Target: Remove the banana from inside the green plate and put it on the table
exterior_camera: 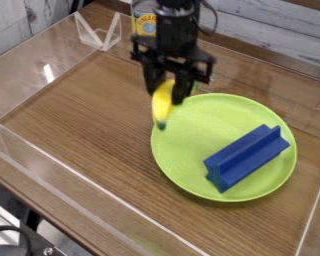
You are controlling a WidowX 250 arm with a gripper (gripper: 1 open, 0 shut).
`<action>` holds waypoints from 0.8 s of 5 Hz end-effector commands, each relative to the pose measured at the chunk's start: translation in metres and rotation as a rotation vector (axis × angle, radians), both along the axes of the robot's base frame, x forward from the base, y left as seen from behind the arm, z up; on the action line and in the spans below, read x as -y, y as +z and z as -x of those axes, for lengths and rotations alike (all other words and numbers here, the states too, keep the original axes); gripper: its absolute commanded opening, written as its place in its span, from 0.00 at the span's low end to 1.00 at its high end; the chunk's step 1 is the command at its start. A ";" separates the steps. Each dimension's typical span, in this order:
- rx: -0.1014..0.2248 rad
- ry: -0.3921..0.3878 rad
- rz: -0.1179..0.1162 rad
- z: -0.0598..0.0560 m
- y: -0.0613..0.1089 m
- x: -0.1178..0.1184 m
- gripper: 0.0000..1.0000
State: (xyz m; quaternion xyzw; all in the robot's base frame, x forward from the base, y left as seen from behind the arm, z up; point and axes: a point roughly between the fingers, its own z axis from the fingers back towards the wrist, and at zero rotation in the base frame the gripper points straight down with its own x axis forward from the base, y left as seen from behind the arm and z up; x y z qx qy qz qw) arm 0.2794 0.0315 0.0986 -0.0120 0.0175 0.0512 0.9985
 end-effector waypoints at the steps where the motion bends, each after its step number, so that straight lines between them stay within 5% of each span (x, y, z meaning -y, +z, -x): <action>1: 0.083 -0.035 -0.044 -0.007 0.030 -0.016 0.00; 4: 0.080 -0.046 -0.080 0.010 0.021 -0.030 0.00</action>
